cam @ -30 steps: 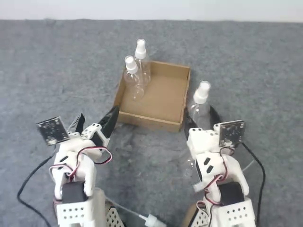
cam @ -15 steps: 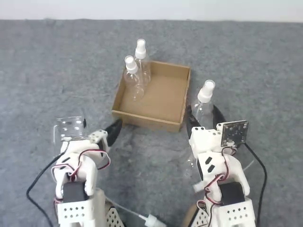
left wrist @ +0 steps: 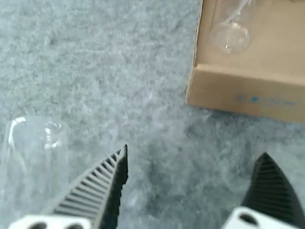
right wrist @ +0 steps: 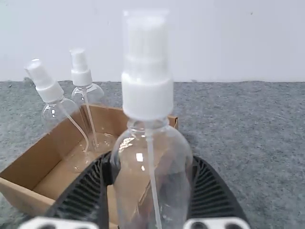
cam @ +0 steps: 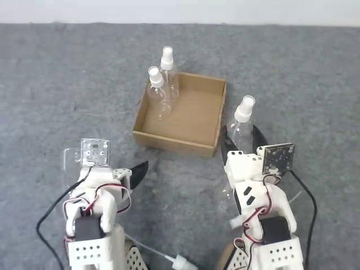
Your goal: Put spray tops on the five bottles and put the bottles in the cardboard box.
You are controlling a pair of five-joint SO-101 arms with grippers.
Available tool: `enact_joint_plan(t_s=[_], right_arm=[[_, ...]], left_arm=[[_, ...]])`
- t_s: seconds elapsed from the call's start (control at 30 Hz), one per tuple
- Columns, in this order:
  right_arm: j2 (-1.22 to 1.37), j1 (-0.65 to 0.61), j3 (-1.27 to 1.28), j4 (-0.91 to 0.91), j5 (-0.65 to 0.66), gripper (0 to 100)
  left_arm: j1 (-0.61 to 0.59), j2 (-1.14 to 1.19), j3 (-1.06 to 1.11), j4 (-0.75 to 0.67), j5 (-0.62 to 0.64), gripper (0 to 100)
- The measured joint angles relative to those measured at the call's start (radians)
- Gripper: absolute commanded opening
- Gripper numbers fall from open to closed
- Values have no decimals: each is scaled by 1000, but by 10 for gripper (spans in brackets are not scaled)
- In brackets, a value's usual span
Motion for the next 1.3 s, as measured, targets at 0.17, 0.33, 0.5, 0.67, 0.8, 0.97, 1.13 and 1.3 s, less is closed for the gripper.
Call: enact_joint_plan(t_s=[0.17,0.33,0.5,0.67,0.8,0.97,1.13,1.3], right_arm=[[0,0,0,0,0,34],[0,0,0,0,0,34],[0,0,0,0,0,34],[0,0,0,0,0,34],[0,0,0,0,0,34],[0,0,0,0,0,34],[0,0,0,0,0,34],[0,0,0,0,0,34]], left_arm=[[0,0,0,118,0,382],[2,0,0,132,0,382],[2,0,0,132,0,382],[2,0,0,132,0,382],[0,0,0,133,0,382],[2,0,0,133,0,382],[2,0,0,133,0,382],[2,0,0,133,-2,382]])
